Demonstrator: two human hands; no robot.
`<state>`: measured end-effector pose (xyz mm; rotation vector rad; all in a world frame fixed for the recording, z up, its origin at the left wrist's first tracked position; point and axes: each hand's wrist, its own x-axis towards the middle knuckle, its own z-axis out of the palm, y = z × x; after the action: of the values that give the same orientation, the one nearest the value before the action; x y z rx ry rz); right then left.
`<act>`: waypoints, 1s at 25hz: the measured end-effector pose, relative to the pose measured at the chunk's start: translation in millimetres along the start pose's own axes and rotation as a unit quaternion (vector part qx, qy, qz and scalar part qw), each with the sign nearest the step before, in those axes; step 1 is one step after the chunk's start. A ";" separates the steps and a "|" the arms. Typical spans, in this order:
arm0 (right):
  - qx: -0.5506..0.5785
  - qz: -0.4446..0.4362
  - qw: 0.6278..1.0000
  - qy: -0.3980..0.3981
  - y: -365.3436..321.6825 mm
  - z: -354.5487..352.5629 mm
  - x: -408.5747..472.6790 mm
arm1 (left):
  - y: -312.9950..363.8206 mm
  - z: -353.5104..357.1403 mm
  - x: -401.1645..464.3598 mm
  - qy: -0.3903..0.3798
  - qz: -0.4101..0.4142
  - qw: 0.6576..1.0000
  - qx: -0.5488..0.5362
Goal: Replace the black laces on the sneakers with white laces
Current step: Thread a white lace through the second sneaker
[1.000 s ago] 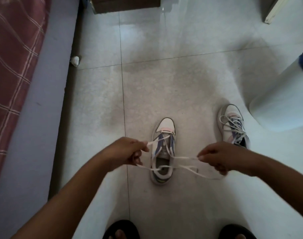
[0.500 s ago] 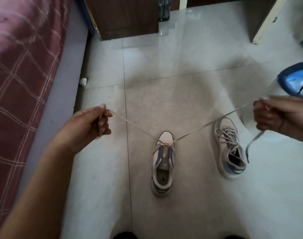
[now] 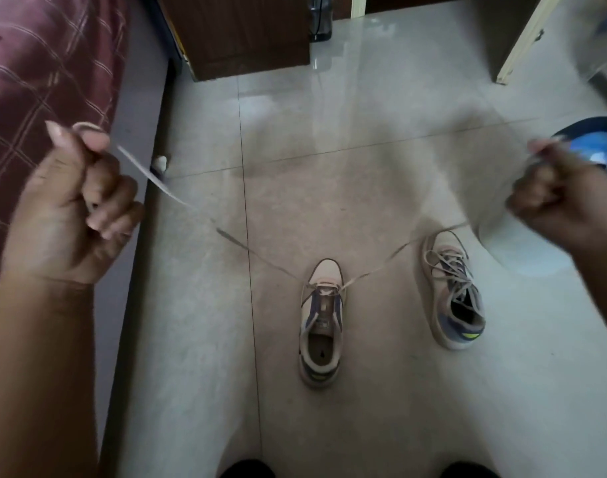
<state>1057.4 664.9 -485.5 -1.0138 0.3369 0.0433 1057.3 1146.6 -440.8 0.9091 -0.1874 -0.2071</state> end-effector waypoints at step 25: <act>-0.121 0.247 0.945 0.179 271.9 37.7 15.5 | -270.6 -39.1 6.1 0.340 -0.319 0.881 0.077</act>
<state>1030.0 839.5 -696.1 -1.1596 0.9326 0.3645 1046.2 1013.2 -679.3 1.1300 0.7752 -0.4708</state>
